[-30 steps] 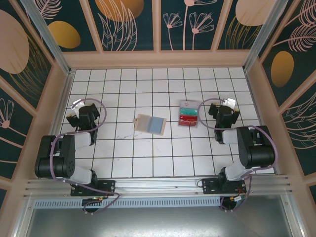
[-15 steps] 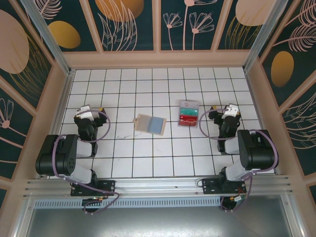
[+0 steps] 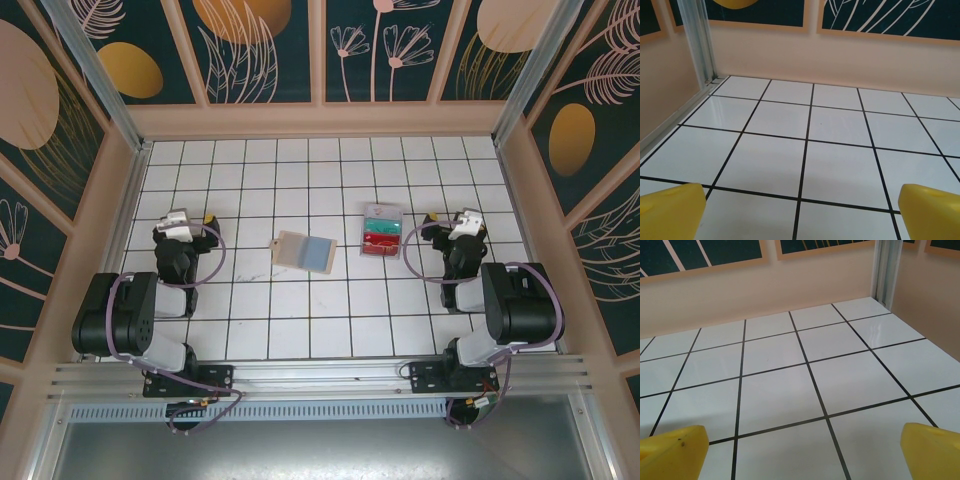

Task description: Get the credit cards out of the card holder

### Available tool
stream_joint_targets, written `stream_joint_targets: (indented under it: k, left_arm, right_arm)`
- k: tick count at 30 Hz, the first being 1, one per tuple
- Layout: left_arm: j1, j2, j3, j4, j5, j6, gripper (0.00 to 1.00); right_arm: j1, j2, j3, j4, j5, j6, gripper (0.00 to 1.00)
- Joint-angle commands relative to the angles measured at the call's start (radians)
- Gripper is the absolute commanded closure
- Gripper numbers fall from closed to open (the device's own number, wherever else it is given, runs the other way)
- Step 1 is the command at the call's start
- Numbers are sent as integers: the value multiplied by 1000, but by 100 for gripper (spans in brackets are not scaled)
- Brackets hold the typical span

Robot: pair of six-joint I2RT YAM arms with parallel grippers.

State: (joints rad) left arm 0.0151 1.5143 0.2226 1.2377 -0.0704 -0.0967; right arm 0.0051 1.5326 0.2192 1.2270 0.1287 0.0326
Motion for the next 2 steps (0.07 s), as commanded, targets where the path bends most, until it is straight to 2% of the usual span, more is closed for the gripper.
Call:
stream_joint_targets:
  k: [1,2]
  left_arm:
    - [5,4,14,31,23,17,1]
    - [5,4,13,31,23,17,1]
  right_arm:
    - [-13,7,0,48,-22,0,1]
    - [-12,7,1,47,-22,1,1]
